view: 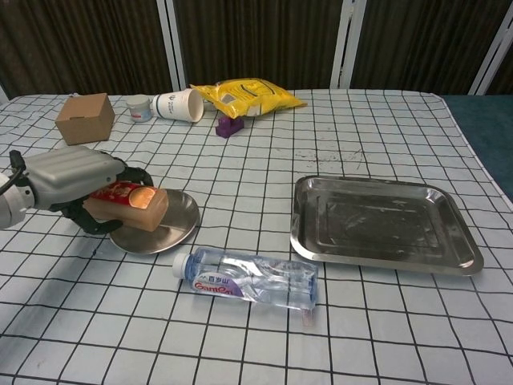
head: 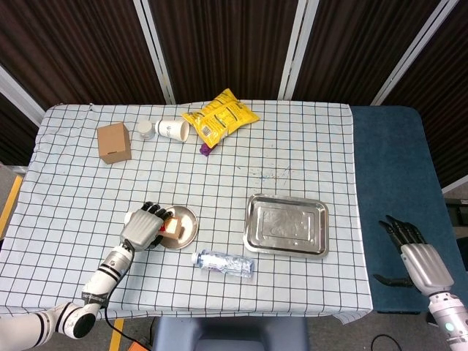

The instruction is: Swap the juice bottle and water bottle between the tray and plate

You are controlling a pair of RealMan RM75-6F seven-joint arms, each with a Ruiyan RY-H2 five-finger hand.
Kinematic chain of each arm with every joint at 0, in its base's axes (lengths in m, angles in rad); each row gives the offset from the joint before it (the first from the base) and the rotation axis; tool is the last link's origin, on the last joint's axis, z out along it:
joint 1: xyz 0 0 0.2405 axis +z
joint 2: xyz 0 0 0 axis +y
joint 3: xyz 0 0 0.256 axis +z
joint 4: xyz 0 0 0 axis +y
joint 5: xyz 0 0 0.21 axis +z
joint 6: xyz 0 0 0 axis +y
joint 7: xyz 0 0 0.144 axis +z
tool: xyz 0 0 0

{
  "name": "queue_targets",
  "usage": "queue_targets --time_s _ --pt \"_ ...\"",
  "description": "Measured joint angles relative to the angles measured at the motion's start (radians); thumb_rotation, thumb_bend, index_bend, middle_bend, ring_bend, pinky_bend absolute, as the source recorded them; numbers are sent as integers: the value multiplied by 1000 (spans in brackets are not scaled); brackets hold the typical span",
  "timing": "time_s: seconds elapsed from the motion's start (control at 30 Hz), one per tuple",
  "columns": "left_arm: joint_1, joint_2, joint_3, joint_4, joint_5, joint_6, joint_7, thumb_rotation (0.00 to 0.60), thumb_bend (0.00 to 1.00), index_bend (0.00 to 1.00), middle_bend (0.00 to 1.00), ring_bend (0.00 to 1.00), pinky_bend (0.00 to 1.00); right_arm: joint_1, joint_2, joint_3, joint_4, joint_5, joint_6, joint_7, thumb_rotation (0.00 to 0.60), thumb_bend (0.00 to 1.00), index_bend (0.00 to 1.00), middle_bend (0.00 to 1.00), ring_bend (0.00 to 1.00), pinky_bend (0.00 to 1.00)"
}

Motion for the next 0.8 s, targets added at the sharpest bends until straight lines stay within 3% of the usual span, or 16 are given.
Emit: queue_targets --time_s 0.53,0.8 --pt "-26 -52 -9 -7 47 -11 -22 600 412 134 223 171 168 -2 1 5 1 9 0 5 600 239 0 0 0 55" --pt "-19 -38 -15 -49 93 58 6 600 412 68 166 124 162 -1 -8 2 9 -21 12 9 600 239 0 0 0 55"
